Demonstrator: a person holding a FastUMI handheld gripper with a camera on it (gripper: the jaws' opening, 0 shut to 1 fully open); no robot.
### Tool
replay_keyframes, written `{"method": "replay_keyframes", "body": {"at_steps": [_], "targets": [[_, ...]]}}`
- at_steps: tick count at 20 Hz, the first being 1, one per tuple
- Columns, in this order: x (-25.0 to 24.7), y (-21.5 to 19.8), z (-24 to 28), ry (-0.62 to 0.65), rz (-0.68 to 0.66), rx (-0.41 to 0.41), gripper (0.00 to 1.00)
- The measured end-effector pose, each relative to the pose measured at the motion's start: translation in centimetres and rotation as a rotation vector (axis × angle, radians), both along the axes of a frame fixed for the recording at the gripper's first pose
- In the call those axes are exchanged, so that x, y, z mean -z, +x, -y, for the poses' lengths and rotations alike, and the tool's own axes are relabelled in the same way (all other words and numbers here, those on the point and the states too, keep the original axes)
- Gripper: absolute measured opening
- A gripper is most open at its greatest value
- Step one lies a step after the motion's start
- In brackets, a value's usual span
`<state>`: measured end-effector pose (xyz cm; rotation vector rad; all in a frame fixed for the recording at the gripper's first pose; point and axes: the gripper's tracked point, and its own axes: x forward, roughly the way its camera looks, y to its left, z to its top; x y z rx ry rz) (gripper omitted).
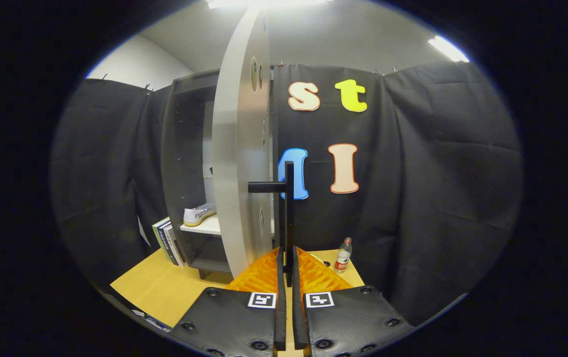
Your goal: Open the shoe cabinet door, grab the shoes and put them into the shoe cabinet, then close the shoe cabinet door.
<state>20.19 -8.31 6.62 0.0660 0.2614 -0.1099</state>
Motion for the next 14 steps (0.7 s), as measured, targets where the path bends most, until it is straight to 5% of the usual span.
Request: {"method": "replay_keyframes", "body": {"at_steps": [4, 5, 8, 13, 14], "targets": [[0.1, -1.6, -0.2, 0.092, 0.008, -0.033, 0.08], [-0.4, -2.1, 0.3, 0.071, 0.026, -0.018, 0.21], [-2.5, -3.9, 0.0, -0.006, 0.110, -0.010, 0.31], [-2.1, -5.8, -4.0, 0.004, 0.155, -0.088, 0.99], [-1.6, -5.9, -4.9, 0.013, 0.151, -0.105, 0.99]]}}
